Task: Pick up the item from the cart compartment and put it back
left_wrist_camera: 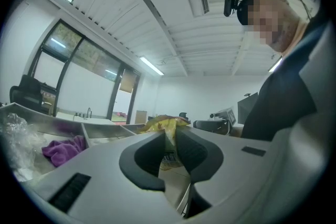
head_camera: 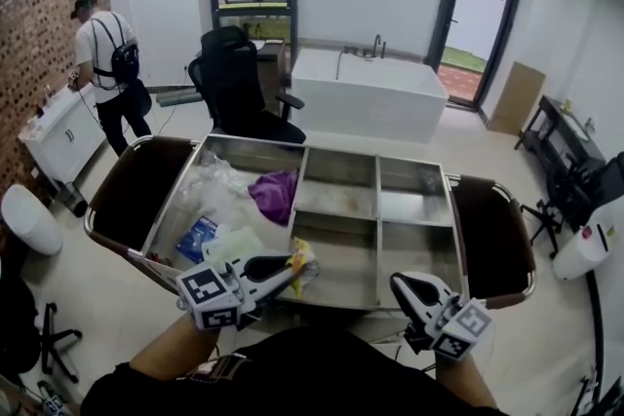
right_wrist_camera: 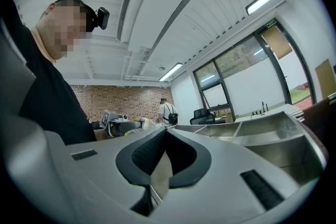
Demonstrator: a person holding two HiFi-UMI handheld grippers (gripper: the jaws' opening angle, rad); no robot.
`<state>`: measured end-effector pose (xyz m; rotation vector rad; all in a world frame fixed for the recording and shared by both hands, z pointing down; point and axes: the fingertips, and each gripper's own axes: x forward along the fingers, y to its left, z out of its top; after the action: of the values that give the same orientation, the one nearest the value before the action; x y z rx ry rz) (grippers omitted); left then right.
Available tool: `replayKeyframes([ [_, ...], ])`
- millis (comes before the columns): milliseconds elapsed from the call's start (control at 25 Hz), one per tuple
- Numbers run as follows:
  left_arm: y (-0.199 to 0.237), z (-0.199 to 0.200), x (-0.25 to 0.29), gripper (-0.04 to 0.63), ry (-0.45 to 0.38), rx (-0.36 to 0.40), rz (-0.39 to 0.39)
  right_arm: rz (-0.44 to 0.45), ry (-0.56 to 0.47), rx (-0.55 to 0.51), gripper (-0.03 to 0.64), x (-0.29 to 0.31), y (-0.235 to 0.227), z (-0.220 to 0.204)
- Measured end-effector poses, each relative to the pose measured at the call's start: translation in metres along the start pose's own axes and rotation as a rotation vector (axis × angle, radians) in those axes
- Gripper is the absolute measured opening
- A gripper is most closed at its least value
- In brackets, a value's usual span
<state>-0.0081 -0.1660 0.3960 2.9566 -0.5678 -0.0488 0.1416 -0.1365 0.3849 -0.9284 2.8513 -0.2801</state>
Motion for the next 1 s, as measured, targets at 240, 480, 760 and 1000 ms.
replayKeyframes([
  [240, 0.002, -0.002, 0.014, 0.043, 0.028, -0.001, -0.011, -0.045, -0.003, -0.006, -0.003, -0.019, -0.013, -0.007],
  [480, 0.031, 0.01, 0.037, 0.043, 0.081, 0.074, 0.028, -0.049, -0.06, 0.034, -0.003, -0.033, -0.016, 0.001],
  [760, 0.151, 0.017, 0.099, 0.046, 0.255, 0.091, 0.23, -0.089, -0.072, 0.011, -0.003, -0.057, -0.024, -0.004],
  [1000, 0.233, -0.042, 0.142, 0.058, 0.606, 0.167, 0.402, -0.13, -0.123, 0.017, -0.003, -0.079, -0.03, -0.003],
])
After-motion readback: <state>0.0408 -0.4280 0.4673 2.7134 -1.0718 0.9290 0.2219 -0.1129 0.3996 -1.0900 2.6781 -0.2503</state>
